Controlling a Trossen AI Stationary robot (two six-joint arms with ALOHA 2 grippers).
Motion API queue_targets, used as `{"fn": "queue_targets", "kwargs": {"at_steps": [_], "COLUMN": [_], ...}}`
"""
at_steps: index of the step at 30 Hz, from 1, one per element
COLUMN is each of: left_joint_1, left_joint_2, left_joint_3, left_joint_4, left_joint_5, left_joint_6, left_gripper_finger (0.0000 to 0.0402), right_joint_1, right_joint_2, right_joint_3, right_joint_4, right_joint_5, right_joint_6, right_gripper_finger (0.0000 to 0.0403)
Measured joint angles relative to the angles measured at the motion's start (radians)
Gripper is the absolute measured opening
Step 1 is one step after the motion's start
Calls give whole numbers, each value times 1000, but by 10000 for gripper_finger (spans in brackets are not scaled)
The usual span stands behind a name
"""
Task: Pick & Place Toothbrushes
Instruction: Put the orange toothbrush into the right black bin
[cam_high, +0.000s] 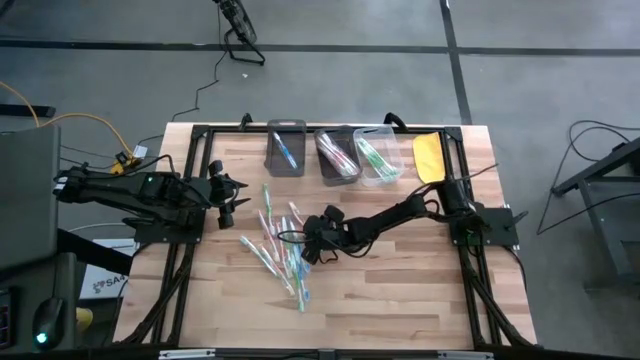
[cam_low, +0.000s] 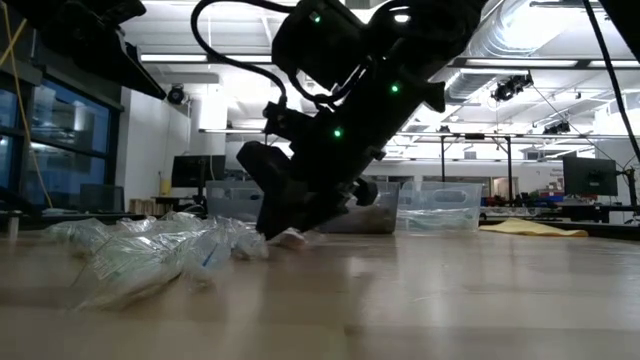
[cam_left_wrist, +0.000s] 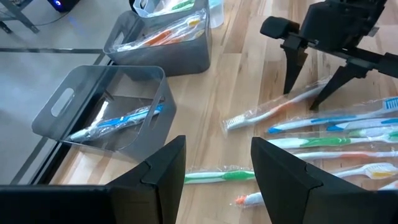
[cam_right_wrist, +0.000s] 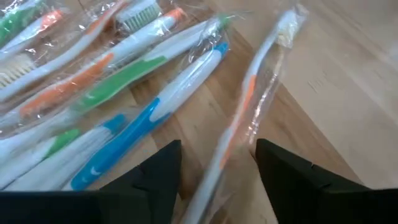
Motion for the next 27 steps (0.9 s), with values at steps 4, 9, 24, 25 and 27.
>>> {"fn": "queue_targets", "kwargs": {"at_steps": [4, 9, 24, 25, 27], "left_joint_1": [0, 0, 0, 0, 0], "left_joint_2": [0, 0, 0, 0, 0], "left_joint_3": [0, 0, 0, 0, 0], "left_joint_4": [0, 0, 0, 0, 0], "left_joint_5": [0, 0, 0, 0, 0], "left_joint_6": [0, 0, 0, 0, 0], "left_gripper_finger": [175, 175, 175, 175, 175], "right_joint_1": [0, 0, -1, -4, -12], "right_joint_2": [0, 0, -177, -205, -248], "right_joint_3": [0, 0, -1, -1, -1], "right_joint_4": [-1, -5, -294, -336, -403], "right_joint_5": [-4, -4, 77, 96, 144], "right_joint_6": [-3, -7, -20, -19, -23], "right_gripper_finger": [134, 53, 18, 18, 18]}}
